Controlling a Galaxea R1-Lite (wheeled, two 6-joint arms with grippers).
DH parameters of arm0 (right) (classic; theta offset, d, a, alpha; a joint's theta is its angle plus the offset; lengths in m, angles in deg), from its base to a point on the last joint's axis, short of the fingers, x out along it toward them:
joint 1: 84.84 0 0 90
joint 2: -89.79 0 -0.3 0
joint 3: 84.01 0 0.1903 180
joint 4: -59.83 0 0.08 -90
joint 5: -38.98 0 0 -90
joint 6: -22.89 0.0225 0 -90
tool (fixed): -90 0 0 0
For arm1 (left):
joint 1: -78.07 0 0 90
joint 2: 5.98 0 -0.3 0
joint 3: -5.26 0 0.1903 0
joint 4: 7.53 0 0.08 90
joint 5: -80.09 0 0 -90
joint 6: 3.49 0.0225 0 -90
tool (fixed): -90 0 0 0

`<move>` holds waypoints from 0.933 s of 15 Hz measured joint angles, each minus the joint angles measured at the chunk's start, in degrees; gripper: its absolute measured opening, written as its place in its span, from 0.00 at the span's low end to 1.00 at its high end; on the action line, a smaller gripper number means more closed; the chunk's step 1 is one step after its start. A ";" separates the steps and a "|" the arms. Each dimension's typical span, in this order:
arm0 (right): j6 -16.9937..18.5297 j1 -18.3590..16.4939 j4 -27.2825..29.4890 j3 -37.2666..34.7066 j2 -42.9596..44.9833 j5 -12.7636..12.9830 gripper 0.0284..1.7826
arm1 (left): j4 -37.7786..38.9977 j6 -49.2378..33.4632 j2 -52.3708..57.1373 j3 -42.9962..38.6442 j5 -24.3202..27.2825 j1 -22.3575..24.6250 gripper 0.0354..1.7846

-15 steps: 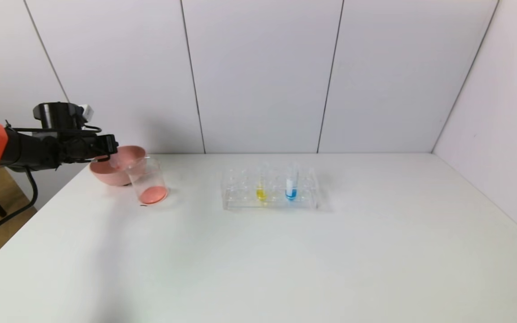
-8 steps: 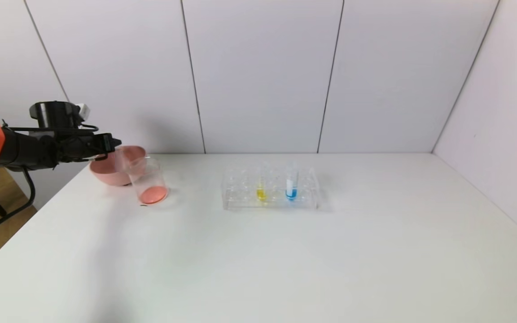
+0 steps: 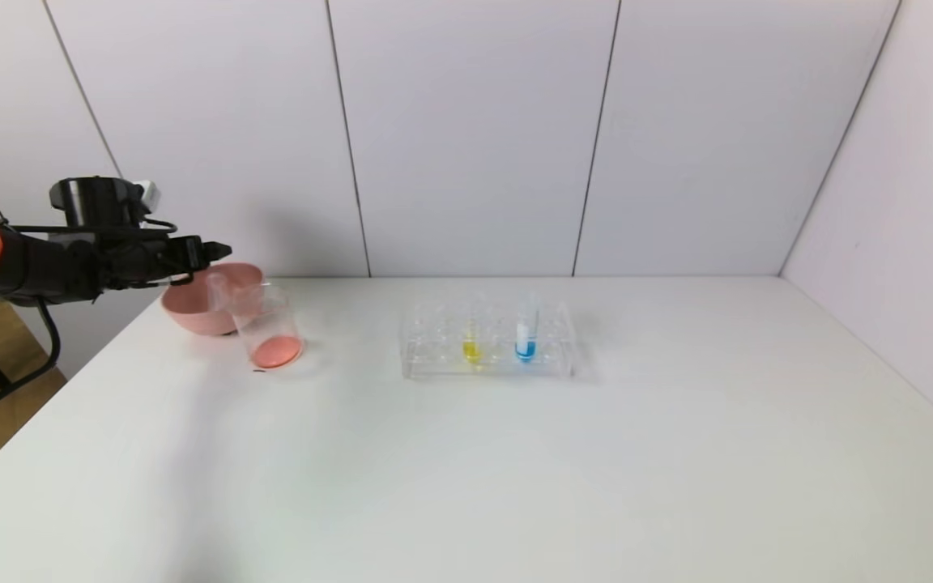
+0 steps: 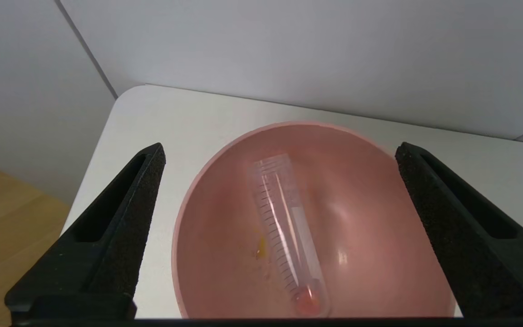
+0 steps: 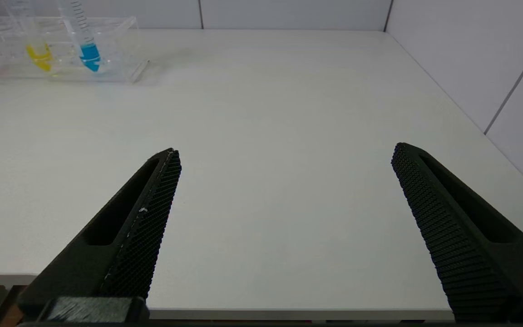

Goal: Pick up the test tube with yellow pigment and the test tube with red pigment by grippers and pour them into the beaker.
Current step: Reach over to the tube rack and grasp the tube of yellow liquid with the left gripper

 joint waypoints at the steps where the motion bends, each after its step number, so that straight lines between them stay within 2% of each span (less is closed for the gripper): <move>1: 0.02 0.00 0.00 0.00 0.00 0.00 0.95 | 0.82 0.00 0.79 -0.74 0.00 -0.09 0.99; 5: 0.02 0.00 0.00 0.00 0.00 0.02 0.95 | 5.60 0.22 4.83 -4.96 -0.02 -0.94 0.99; 11: 0.02 0.00 0.00 0.00 0.00 0.00 0.95 | 5.38 0.79 12.73 -9.08 -0.04 -3.58 0.99; 14: 0.02 0.00 0.00 0.00 0.00 0.00 0.95 | 5.40 1.32 18.86 -15.04 -0.06 -5.38 0.99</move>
